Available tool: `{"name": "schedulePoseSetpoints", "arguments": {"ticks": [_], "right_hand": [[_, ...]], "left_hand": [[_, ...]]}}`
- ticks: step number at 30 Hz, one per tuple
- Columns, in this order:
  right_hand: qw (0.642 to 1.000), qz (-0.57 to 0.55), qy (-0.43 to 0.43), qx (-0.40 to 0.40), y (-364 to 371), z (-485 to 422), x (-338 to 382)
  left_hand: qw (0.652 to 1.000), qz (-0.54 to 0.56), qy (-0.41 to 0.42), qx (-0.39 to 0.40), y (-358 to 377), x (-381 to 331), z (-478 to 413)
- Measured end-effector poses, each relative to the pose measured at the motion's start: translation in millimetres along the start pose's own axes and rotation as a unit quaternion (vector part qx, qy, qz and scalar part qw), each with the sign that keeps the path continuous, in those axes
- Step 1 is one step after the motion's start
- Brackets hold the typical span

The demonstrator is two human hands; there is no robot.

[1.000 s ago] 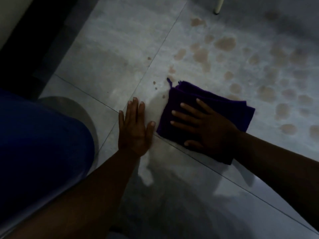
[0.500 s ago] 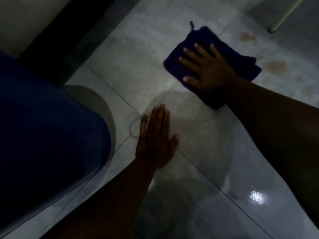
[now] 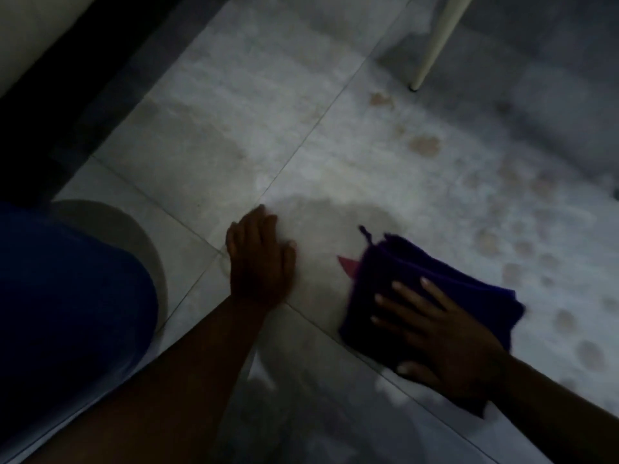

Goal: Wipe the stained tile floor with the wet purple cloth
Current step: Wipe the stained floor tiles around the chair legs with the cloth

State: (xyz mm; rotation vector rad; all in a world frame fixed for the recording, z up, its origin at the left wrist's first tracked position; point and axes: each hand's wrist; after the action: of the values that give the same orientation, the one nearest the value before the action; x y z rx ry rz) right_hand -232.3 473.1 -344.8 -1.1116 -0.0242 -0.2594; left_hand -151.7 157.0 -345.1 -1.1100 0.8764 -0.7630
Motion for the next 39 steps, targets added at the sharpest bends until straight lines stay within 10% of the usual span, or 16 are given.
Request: {"name": "schedulePoseSetpoints", "arguments": {"ticks": [6,26,39], "right_hand": [[0.985,-0.043,0.165,0.019,-11,27,-97],[0.957,-0.103,0.266,-0.058,-152,-263,-207],[0.938,-0.172,0.297,-0.042,-40,-48,-67]], "left_hand": [[0.993,-0.050,0.070,0.087,8,-42,-59],[0.995,-0.074,0.028,0.056,20,-50,-66],[0.993,-0.104,0.049,0.017,23,-48,-62]]}}
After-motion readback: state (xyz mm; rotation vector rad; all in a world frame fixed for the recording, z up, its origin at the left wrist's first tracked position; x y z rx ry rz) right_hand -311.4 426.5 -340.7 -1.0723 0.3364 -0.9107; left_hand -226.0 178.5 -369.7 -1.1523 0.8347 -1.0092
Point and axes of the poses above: each hand's wrist, its own z-axis away from the middle knuckle, its own y-axis out of the palm, x = y × z, and after that the axes turned 12 degrees about x, right-handed
